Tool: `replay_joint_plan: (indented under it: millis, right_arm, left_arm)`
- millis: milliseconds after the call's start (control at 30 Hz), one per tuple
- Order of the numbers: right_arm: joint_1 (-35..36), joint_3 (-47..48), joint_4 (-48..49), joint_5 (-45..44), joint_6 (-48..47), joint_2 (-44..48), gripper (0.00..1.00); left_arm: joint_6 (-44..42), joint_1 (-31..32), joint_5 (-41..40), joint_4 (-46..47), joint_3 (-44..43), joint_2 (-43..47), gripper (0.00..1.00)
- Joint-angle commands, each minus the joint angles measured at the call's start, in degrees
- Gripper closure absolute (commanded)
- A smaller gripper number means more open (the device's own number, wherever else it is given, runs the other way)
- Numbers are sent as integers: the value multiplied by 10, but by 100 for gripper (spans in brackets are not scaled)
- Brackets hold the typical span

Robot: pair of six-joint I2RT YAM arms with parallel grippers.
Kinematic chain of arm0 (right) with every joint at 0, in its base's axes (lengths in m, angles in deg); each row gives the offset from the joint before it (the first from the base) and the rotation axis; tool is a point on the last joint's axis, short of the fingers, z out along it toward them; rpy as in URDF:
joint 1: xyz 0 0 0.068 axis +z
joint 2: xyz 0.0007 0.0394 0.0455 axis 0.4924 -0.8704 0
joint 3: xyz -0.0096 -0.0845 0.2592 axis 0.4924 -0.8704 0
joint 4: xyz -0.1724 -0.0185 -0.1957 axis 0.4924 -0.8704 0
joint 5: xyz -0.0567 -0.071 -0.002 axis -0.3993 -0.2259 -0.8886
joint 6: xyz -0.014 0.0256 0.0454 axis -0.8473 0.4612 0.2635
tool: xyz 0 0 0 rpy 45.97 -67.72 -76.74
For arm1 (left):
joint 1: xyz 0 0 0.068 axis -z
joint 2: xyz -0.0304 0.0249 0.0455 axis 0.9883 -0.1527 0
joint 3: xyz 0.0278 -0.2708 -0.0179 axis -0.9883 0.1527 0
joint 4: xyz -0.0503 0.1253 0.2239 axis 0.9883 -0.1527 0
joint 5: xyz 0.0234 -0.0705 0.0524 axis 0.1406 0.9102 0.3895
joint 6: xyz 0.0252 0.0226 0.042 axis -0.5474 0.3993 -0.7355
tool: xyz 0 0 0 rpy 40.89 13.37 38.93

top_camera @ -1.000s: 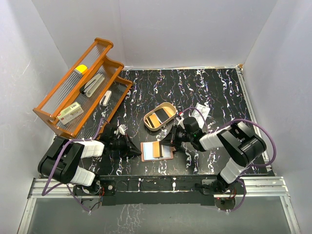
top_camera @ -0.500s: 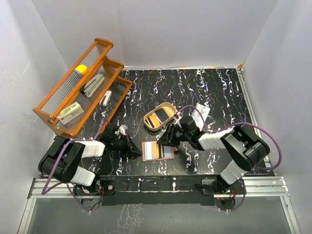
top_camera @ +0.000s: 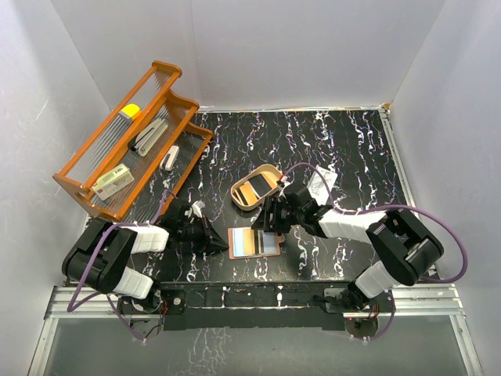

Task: Put the credit cards into the card holder
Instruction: Insert the credit card into the card holder.

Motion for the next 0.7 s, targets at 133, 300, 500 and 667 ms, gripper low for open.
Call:
replay_joint_plan:
  millis: [133, 300, 500, 667]
  right_arm:
    - [41, 1, 35, -11, 39, -13, 45]
    - [52, -1, 83, 12, 73, -20, 45]
    - [60, 8, 97, 22, 90, -23, 45]
    - [70, 4, 117, 25, 117, -18, 45]
  left_arm:
    - [-13, 10, -38, -57, 3, -4, 97]
    - [-10, 11, -40, -54, 3, -3, 97]
    - [-17, 11, -34, -66, -15, -10, 97]
    - [-4, 12, -36, -59, -16, 4, 97]
